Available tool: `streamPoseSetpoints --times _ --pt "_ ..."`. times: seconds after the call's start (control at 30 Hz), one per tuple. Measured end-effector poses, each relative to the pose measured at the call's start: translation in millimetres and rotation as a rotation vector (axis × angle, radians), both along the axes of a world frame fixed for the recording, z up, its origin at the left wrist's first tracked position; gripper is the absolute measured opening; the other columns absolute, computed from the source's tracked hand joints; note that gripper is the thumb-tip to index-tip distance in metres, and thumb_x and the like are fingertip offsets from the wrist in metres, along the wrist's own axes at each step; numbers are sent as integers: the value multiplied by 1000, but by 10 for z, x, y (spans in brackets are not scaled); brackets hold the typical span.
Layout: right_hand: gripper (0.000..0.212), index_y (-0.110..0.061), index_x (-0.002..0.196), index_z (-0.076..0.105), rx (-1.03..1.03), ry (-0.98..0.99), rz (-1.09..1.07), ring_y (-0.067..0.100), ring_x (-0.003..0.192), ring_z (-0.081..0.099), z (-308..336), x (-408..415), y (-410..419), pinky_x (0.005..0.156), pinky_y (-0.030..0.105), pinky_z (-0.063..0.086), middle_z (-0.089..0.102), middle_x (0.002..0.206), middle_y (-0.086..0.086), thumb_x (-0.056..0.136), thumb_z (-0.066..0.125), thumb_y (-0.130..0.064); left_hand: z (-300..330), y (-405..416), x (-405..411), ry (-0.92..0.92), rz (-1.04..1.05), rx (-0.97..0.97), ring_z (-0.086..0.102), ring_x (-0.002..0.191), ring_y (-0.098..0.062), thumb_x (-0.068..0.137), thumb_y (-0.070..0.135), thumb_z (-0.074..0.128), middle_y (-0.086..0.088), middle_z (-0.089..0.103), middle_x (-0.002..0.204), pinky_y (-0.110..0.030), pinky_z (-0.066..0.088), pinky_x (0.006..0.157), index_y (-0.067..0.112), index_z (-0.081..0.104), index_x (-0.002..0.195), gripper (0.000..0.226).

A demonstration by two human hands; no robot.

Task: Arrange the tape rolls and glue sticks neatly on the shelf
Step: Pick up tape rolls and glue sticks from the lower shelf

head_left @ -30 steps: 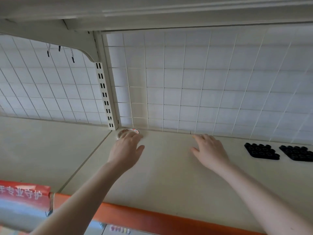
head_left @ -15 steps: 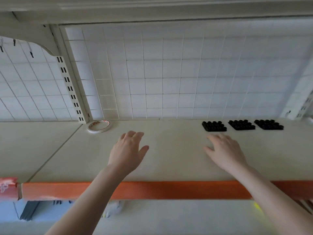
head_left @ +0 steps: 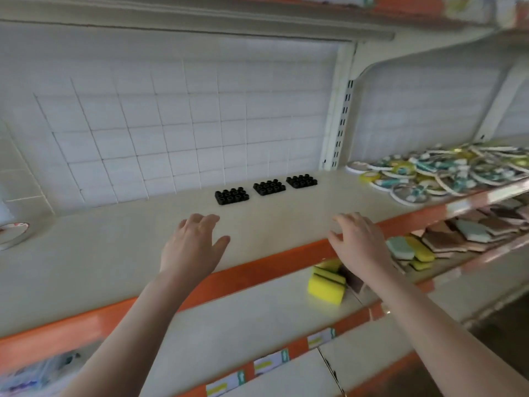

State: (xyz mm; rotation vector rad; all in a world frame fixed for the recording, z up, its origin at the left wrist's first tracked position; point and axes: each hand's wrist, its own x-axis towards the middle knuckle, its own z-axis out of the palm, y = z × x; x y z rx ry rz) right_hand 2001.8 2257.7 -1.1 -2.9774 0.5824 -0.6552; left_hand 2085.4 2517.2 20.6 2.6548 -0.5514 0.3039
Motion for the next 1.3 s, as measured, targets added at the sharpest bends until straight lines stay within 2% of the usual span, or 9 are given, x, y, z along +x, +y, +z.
streamPoseSetpoints --times 0.27,0.43,0.57,0.73,0.87,1.1,1.3 --pt "33 -17 122 53 13 -63 -36 25 110 52 -39 -458 -1466 90 36 40 56 119 5 95 44 -35 69 -1572 -358 -36 -45 -36 38 126 -22 93 39 50 -3 45 136 -37 41 90 21 42 137 49" --pt "30 -18 118 56 27 -120 17 24 103 56 -54 -745 -2495 83 35 45 59 110 4 93 50 -32 67 -2737 -684 -13 -71 -92 38 127 -22 93 38 50 -3 45 137 -35 38 95 21 42 138 48" --pt "30 -17 118 57 39 -112 -2 23 100 56 -36 -892 -3244 80 33 43 60 105 3 93 50 -33 101 -3429 -827 -25 -94 -113 39 126 -20 93 38 50 -1 46 136 -32 38 94 22 43 137 47" --pt "27 -9 109 65 64 -200 -36 32 92 61 -127 -899 -3909 77 41 47 64 98 10 85 63 -24 96 -4086 -799 -47 -124 -117 40 125 -19 93 38 51 1 47 135 -30 38 93 23 45 136 46" --pt "29 -9 110 65 41 -222 -51 34 93 60 -202 -766 -4311 78 42 48 66 98 11 84 66 -21 73 -4559 -607 -73 -161 -149 42 123 -21 91 38 53 0 49 134 -32 38 93 22 49 132 44" --pt "26 -7 103 66 -81 -294 -54 33 80 63 -163 -415 -5080 64 40 52 64 91 12 79 70 -16 64 -5350 -157 -110 -222 -207 47 121 -28 88 32 60 -5 51 133 -37 41 92 18 55 128 43" --pt "28 -6 106 66 -56 -277 -50 34 88 63 -139 -162 -5556 71 43 53 66 93 13 81 69 -18 58 -5827 -44 -93 -214 -174 47 121 -25 88 35 59 -4 53 131 -34 39 93 19 55 128 43"
